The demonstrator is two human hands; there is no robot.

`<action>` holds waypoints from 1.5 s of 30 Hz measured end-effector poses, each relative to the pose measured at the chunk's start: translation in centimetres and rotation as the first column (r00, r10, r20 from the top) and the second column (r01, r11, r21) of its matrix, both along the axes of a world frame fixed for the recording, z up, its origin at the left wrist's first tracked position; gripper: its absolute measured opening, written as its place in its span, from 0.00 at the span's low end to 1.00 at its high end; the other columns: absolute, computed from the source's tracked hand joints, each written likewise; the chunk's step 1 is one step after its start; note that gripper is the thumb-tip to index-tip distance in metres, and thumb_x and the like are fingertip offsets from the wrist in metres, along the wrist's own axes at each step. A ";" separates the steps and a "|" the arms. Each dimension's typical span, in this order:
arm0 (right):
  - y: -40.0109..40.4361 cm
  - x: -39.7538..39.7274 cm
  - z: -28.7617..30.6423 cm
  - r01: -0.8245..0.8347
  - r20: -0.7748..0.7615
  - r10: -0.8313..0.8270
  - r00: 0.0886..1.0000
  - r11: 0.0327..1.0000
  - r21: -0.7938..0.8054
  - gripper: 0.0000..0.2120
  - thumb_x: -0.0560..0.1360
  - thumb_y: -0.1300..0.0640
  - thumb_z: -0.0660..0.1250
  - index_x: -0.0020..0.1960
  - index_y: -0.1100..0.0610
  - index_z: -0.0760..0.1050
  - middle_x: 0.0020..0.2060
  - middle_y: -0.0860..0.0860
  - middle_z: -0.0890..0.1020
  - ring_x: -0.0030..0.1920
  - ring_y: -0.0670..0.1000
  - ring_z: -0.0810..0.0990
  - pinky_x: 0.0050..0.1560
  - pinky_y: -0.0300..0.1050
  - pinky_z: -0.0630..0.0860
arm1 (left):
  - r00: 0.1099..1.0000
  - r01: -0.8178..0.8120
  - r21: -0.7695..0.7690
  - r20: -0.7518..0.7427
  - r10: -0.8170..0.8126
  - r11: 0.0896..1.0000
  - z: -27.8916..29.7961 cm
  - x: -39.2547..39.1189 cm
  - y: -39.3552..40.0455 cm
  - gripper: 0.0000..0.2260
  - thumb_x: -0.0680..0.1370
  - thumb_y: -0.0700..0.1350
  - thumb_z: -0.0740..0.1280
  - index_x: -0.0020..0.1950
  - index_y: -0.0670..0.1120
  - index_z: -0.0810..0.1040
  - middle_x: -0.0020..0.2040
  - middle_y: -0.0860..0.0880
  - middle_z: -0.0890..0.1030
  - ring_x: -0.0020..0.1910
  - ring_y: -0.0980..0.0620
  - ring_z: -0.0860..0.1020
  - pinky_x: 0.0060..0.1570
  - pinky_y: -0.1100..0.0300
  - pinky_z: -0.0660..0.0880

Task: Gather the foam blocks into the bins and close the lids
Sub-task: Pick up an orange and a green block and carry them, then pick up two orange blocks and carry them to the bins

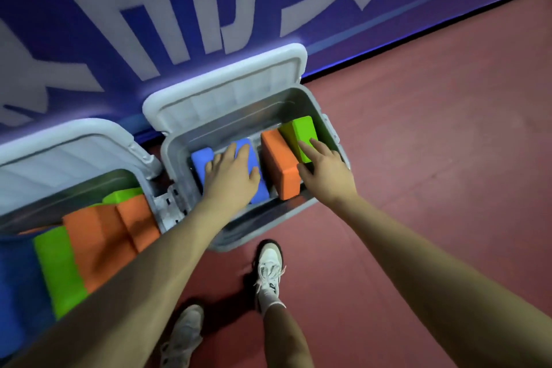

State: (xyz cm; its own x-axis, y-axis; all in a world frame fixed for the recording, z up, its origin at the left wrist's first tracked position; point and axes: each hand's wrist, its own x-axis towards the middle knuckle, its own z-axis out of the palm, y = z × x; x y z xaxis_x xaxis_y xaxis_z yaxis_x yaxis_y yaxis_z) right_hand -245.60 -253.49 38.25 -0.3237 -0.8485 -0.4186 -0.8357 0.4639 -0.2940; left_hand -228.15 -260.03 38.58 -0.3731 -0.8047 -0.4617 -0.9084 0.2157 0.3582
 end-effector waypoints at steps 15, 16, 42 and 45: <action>14.0 16.8 19.1 0.234 -0.010 -0.245 0.969 0.936 -0.264 0.22 0.79 0.50 0.60 0.73 0.47 0.67 0.72 0.47 0.68 0.65 0.56 0.70 0.56 0.49 0.73 | 0.923 0.361 -0.172 -0.073 -0.378 0.916 21.0 14.0 8.0 0.24 0.82 0.51 0.56 0.77 0.47 0.58 0.77 0.47 0.57 0.72 0.43 0.61 0.69 0.52 0.54; 15.4 17.5 20.0 0.262 -0.020 -0.277 0.961 0.928 -0.266 0.22 0.79 0.50 0.60 0.73 0.47 0.67 0.72 0.47 0.67 0.65 0.56 0.70 0.57 0.49 0.73 | 0.912 0.387 -0.173 -0.074 -0.404 0.906 21.8 14.3 9.0 0.24 0.82 0.50 0.57 0.77 0.47 0.59 0.77 0.46 0.58 0.72 0.43 0.62 0.69 0.52 0.55; 70.0 30.2 25.9 0.950 -0.122 -0.982 0.140 0.168 -0.262 0.23 0.80 0.49 0.60 0.74 0.51 0.65 0.72 0.48 0.68 0.65 0.56 0.71 0.61 0.49 0.70 | -0.138 0.955 -0.270 -0.029 -0.990 -0.125 27.9 6.2 58.4 0.24 0.81 0.51 0.57 0.76 0.47 0.59 0.76 0.46 0.60 0.71 0.43 0.65 0.67 0.54 0.58; 77.7 32.8 26.4 0.962 -0.143 -0.989 0.029 0.067 -0.263 0.23 0.80 0.49 0.59 0.74 0.51 0.64 0.72 0.48 0.67 0.66 0.56 0.70 0.62 0.49 0.69 | -0.262 0.931 -0.273 -0.037 -0.964 -0.242 28.0 6.9 67.2 0.24 0.81 0.51 0.57 0.76 0.47 0.60 0.76 0.46 0.61 0.70 0.43 0.65 0.67 0.53 0.58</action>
State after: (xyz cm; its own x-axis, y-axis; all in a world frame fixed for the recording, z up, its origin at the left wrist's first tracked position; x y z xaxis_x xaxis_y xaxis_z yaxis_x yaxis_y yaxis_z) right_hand -212.84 -175.77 64.66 -0.9392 0.3180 -0.1295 0.3424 0.8959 -0.2831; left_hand -221.26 -192.83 66.60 -0.7688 0.6038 -0.2106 0.5296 0.7858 0.3196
